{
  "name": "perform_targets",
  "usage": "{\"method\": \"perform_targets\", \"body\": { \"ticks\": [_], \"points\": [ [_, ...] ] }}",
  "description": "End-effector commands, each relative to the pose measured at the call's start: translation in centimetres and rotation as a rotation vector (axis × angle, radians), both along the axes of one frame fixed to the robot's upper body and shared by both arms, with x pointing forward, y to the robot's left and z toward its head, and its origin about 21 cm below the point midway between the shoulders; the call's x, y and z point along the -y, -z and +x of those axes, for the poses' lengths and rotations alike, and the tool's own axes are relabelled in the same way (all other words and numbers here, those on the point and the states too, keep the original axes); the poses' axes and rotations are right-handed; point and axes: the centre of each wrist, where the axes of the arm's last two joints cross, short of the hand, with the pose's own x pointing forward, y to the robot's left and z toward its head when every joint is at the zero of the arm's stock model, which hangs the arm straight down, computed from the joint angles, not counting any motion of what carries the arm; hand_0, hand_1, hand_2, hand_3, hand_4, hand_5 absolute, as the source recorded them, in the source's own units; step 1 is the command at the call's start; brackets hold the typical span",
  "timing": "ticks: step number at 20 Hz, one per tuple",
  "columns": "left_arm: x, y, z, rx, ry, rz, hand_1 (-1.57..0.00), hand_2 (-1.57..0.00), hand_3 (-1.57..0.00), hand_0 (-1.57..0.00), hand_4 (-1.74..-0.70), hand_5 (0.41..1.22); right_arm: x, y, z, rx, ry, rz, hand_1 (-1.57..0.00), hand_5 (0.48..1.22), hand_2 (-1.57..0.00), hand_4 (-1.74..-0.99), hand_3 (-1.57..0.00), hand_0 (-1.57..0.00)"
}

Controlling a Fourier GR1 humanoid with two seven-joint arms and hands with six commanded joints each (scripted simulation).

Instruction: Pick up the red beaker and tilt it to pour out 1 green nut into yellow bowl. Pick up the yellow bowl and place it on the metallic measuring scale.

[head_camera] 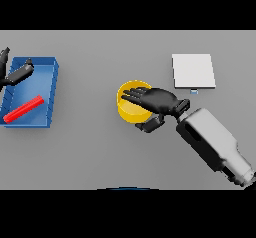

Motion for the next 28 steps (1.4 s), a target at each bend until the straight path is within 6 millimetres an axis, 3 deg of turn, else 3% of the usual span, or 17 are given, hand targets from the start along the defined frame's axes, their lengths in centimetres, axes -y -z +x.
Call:
{"method": "perform_targets", "body": {
  "ticks": [1,7,11,13,15,17,20,22,24,28],
  "points": [
    [0.3,-0.4,0.2,0.007,0.006,0.003,0.0,0.0,0.0,0.0,-0.8,0.734,-0.1,0.1,0.2,-0.003,-0.007,-0.017,0.0,0.678,0.0,-1.27,0.0,0.0],
    [-0.2,-0.5,0.0,0.003,-0.002,-0.001,0.0,0.0,0.0,0.0,-0.8,0.736,-0.5,0.3,0.8,-0.032,-0.031,-0.106,0.0,0.681,0.0,-1.306,0.0,0.0],
    [-0.1,-0.7,0.2,0.012,0.004,-0.004,0.0,0.0,0.0,0.0,-0.79,0.729,-1.1,0.6,0.8,-0.033,-0.032,-0.146,0.0,0.729,0.0,-1.308,-0.01,0.0],
    [-0.2,-0.5,0.1,0.011,0.007,-0.004,0.0,0.0,0.0,0.0,-0.79,0.725,-1.5,1.0,0.8,-0.034,-0.024,-0.175,-0.04,0.784,-0.07,-1.339,-0.09,-0.02],
    [-0.1,-0.4,0.3,0.011,0.0,-0.004,0.0,0.0,0.0,0.0,-0.79,0.722,-1.4,0.8,0.7,-0.024,-0.047,-0.194,-0.24,0.9,-0.23,-1.387,-0.25,-0.26],
    [-0.4,-0.5,0.0,0.013,0.004,-0.004,0.0,0.0,0.0,0.0,-0.8,0.725,-1.4,1.2,0.7,-0.042,-0.051,-0.194,-0.66,1.016,-0.62,-1.488,-0.47,-0.72],
    [-0.2,-0.7,0.1,0.02,0.0,-0.007,0.0,0.0,0.0,0.0,-0.8,0.728,-1.5,0.7,0.9,-0.093,-0.059,-0.22,-1.11,1.116,-1.09,-1.604,-0.87,-1.14],
    [-0.1,-1.0,0.1,0.023,0.002,-0.004,0.0,0.0,0.0,0.0,-0.8,0.727,-1.5,0.7,1.0,-0.098,-0.059,-0.22,-1.27,1.154,-1.26,-1.649,-1.02,-1.29],
    [-0.3,-1.1,0.0,0.021,-0.006,-0.011,0.0,0.0,0.0,0.0,-0.8,0.725,-1.2,0.3,0.8,-0.103,-0.061,-0.221,-1.38,1.178,-1.31,-1.682,-1.14,-1.39],
    [0.0,-0.9,0.0,0.019,-0.001,-0.012,0.0,0.0,0.0,0.0,-0.81,0.725,-0.9,0.1,0.8,-0.088,-0.052,-0.211,-1.49,1.203,-1.45,-1.717,-1.18,-1.5]
  ]
}}
